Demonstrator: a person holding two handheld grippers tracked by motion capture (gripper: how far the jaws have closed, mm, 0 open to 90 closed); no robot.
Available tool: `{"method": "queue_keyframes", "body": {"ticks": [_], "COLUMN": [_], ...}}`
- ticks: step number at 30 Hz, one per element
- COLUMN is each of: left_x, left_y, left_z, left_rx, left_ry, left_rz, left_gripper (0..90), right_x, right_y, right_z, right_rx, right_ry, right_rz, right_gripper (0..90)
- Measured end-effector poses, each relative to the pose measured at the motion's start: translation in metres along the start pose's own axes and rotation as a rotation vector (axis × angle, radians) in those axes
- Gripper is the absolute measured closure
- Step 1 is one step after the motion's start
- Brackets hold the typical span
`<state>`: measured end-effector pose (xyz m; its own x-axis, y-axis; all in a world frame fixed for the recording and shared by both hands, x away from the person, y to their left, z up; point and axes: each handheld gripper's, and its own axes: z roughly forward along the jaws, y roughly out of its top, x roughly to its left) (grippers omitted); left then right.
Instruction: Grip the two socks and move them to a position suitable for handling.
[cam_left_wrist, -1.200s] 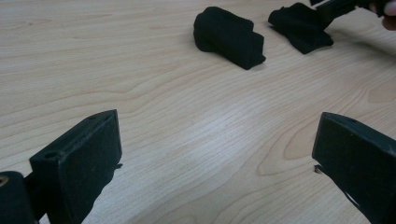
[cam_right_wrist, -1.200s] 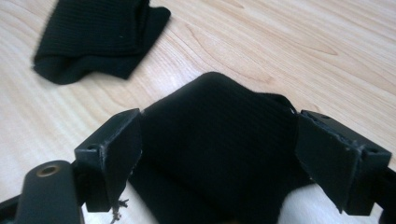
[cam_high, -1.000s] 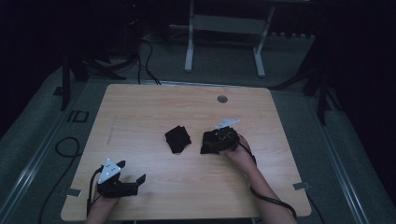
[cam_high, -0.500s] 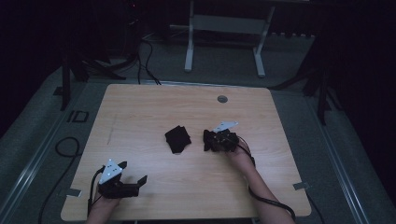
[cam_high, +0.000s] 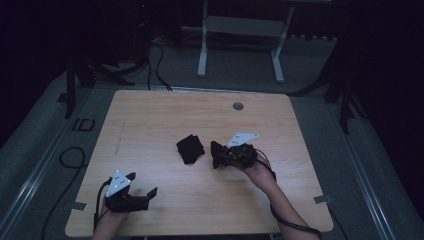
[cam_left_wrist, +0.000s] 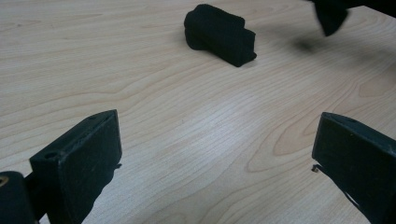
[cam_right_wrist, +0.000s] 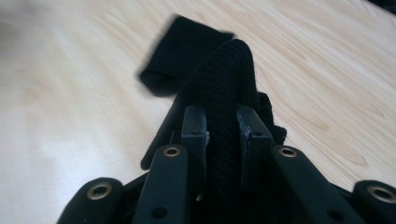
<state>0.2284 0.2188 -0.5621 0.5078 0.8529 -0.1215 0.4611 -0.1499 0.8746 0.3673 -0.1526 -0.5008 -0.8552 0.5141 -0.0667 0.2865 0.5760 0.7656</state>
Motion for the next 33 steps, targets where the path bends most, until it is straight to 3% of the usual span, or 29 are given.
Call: {"method": "queue_keyframes", "body": {"ticks": [4,9,11,18,23,24,28,30,33], "left_x": [0.0,-0.002,-0.003,-0.006,-0.009,-0.01,-0.013,-0.015,-0.017], "left_y": [0.0,0.001,0.001,0.0,0.0,0.0,0.0,0.0,0.001], "left_z": [0.0,-0.001,-0.001,0.001,0.003,0.003,0.005,0.007,0.007], "left_rx": [-0.001,-0.006,-0.006,0.002,0.007,0.007,0.015,0.021,0.014], "left_ry": [-0.001,-0.006,-0.009,-0.025,-0.04,-0.043,-0.049,-0.054,-0.067], "left_rz": [-0.005,-0.004,-0.004,-0.002,-0.002,-0.003,0.001,0.011,0.006], "left_gripper": [1.7,1.8,1.8,1.9,1.9,1.9,3.5,3.6,3.6], "right_x": [0.021,0.044,0.054,0.068,0.067,0.067,0.068,0.067,0.059], "right_y": [-0.001,-0.017,-0.027,-0.054,-0.066,-0.068,-0.063,-0.058,-0.054], "right_z": [-0.015,-0.025,-0.023,-0.013,-0.001,0.0,-0.007,-0.018,-0.036], "right_rx": [-0.022,-0.025,0.0,0.075,0.128,0.118,0.134,0.098,0.052], "right_ry": [0.056,0.11,0.099,0.138,0.147,0.154,0.161,0.148,0.078], "right_rz": [-0.047,-0.059,-0.083,-0.102,-0.105,-0.098,-0.102,-0.103,-0.054], "right_gripper": [75.9,75.3,75.3,75.0,73.4,72.3,52.0,42.9,38.1]}}
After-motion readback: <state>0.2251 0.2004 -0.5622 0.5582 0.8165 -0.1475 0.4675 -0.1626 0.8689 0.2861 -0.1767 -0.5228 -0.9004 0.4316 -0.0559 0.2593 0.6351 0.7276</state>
